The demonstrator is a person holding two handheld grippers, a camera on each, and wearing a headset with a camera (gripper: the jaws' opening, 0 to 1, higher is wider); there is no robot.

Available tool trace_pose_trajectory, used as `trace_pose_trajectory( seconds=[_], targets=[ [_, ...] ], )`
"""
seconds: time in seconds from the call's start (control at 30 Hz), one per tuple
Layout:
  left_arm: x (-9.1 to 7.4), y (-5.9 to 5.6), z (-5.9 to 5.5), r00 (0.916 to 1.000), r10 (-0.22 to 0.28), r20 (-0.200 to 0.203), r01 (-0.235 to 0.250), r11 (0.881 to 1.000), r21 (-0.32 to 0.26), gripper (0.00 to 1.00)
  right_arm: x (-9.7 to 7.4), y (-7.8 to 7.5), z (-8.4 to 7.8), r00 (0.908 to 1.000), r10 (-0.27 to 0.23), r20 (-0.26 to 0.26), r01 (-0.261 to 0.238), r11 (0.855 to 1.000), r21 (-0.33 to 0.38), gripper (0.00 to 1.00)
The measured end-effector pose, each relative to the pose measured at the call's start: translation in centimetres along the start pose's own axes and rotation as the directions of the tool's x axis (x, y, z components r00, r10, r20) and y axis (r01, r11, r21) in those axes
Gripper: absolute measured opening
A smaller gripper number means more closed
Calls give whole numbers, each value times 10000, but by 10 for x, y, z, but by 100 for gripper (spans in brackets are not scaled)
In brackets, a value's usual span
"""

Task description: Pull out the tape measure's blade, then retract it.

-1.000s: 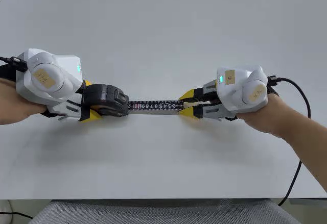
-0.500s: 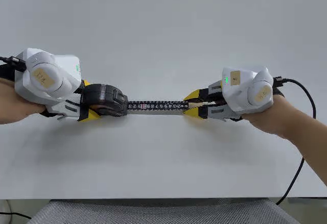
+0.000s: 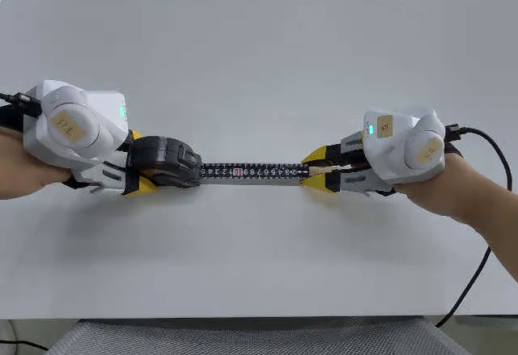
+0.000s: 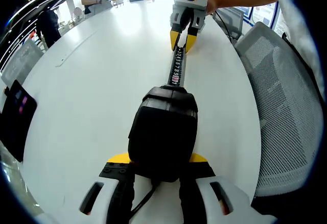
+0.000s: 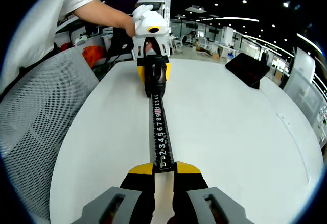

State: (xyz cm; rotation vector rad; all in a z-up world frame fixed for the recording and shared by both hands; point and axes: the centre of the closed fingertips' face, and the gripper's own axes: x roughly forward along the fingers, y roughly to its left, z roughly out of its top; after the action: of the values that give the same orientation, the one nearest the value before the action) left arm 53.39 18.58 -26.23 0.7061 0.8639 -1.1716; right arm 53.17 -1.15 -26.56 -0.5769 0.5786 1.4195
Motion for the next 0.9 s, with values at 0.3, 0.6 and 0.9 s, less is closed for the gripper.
trace_pose_trajectory(
  seconds=[0.3, 0.6, 0.9],
  targets=[
    [0, 0, 0, 10000, -20, -7, 20, 10000, 9, 28, -7, -1, -5, 9999, -29, -147, 29, 10000, -9, 8],
    [0, 0, 0, 10000, -11, -18, 11, 10000, -5, 28, -15, -1, -10, 9994, -83, -331, 81, 9999, -65, 8],
    [1, -1, 0, 10000, -24, -47, 24, 10000, -3, 28, -22, -1, -13, 9989, -103, -454, 97, 9999, -131, 8]
  ],
)
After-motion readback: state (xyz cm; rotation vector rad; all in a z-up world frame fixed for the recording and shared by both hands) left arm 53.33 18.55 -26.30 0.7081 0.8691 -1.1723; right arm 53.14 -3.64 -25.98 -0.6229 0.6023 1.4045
